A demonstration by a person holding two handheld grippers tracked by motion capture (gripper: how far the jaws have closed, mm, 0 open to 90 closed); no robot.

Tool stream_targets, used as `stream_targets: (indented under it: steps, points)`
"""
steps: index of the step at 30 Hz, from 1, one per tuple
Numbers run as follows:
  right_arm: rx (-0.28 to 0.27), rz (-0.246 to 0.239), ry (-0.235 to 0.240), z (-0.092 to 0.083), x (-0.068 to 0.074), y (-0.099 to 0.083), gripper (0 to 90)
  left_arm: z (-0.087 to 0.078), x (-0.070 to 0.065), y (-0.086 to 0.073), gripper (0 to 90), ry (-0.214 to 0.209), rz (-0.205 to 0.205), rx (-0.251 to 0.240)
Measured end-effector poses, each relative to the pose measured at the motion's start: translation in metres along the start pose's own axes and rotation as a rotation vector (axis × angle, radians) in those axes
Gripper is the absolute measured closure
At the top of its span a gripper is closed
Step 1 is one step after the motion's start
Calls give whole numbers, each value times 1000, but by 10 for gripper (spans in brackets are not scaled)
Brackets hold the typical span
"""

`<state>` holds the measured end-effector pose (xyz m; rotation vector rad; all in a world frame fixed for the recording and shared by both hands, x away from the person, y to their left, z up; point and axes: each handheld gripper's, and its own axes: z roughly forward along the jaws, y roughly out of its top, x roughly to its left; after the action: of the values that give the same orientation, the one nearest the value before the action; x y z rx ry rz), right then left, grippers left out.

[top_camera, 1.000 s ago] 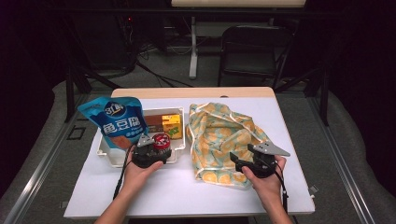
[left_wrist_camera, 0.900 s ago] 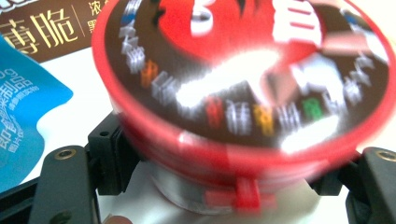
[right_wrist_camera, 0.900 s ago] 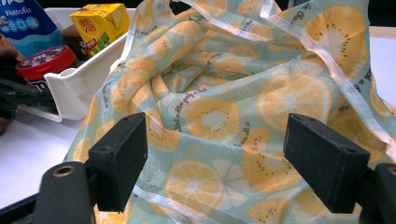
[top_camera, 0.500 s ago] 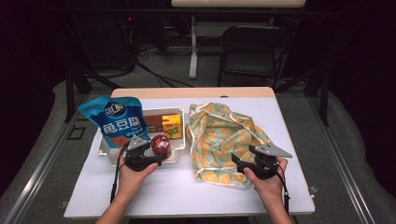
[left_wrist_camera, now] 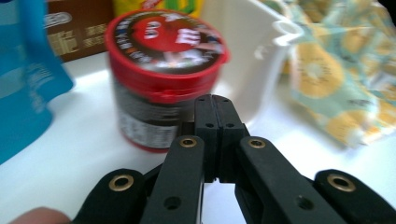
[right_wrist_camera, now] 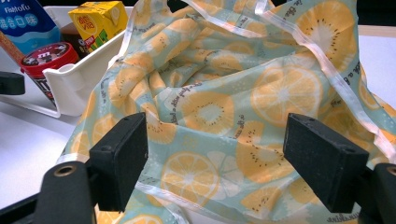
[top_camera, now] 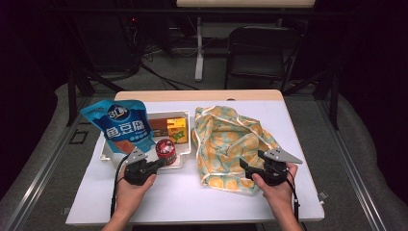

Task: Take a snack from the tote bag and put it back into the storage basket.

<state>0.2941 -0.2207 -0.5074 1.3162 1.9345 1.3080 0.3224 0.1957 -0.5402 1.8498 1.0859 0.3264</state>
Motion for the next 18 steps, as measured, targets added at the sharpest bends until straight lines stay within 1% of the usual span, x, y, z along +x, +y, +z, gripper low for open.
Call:
stream_targets:
  steps: [1, 2, 6, 8, 9, 10, 11, 12, 14, 16, 17, 18]
  points:
    - [0, 0, 0, 0, 0, 0, 213, -1, 3, 0, 900, 6, -11, 3]
    - [-3, 1, 0, 0, 0, 0, 214, -1, 5, 0, 900, 5, -18, -4]
    - [-1, 4, -3, -1, -1, -1, 214, -2, 11, 1, 900, 26, -32, -5]
    - [1, 2, -4, -1, -1, -1, 215, -2, 13, 2, 900, 50, -43, -7]
    - [1, 1, -4, -1, -1, -1, 214, -2, 15, 3, 900, 55, -45, 0]
    - [1, 2, -5, -1, -1, -2, 215, -2, 17, 3, 900, 66, -58, -13]
    - [3, 2, -3, -2, -1, -2, 215, -2, 19, 3, 900, 75, -65, -8]
    - [5, 3, -1, -2, -2, -2, 215, -2, 21, 4, 900, 82, -77, -14]
    - [0, 10, -2, -2, -2, -3, 215, -2, 25, 5, 900, 93, -89, -24]
    - [4, 9, -9, -2, -2, -3, 217, -3, 28, 7, 900, 105, -100, -22]
    - [4, 9, -9, -2, -2, -3, 217, -2, 29, 7, 900, 105, -104, -37]
    - [4, 8, -9, -2, -2, -4, 217, -2, 30, 8, 900, 121, -107, -23]
